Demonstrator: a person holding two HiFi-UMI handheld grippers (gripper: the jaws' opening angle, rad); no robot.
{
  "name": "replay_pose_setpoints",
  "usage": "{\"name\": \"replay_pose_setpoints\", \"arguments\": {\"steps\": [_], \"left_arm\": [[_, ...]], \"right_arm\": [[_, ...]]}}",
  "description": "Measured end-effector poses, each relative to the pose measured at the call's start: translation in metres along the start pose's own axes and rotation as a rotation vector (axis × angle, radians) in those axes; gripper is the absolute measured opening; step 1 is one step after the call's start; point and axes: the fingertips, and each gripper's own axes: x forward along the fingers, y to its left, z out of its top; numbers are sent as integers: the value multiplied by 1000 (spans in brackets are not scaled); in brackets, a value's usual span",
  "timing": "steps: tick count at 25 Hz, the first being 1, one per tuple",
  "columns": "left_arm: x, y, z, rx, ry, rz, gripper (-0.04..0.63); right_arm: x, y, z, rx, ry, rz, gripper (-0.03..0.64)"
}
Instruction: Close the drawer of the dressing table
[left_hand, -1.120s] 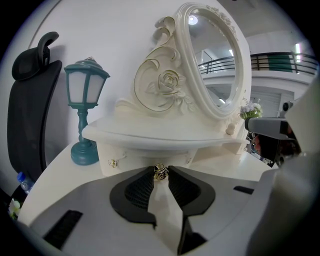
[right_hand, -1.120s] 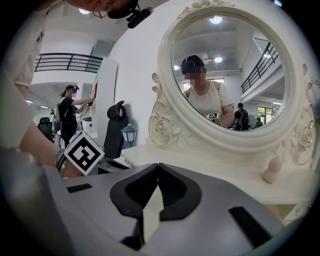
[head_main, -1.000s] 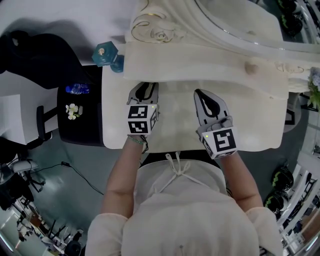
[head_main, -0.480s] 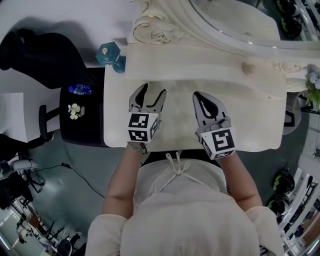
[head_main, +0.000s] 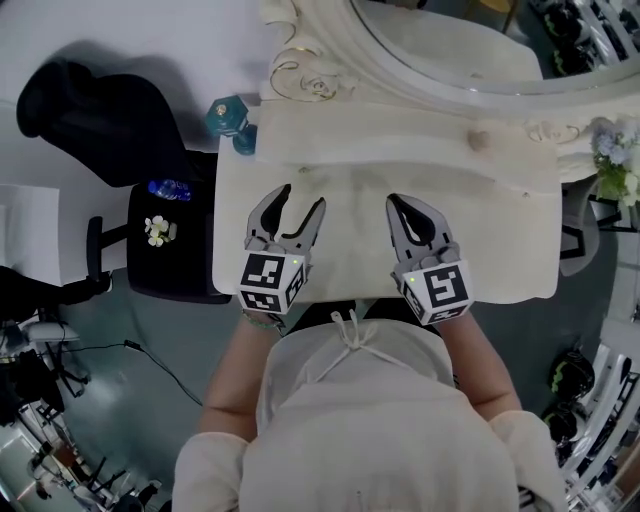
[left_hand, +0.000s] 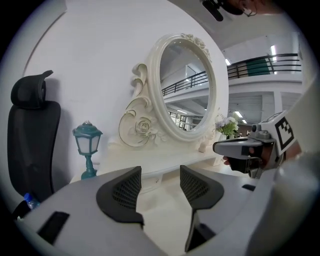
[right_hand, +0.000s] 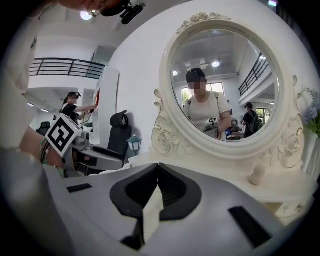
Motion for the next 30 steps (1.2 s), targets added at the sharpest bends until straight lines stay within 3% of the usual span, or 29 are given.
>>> {"name": "replay_pose_setpoints", "arguments": {"steps": [7,11,23,30], "left_arm": [[-31,-10,47,39,-95,0,107],[-45,-20,71,102,-138,-11,51],[-67,-28,115,97,-228,-73,23],[-67,-22,117,77,-236,-56,23]], "right_arm": [[-20,2,23,-36,-49,20,6],[-32,-2,38,-49,-84,10,6],[-38,-10,79,-78,-171,17,5],[-33,-5,88,-99,-182,40,2]]}}
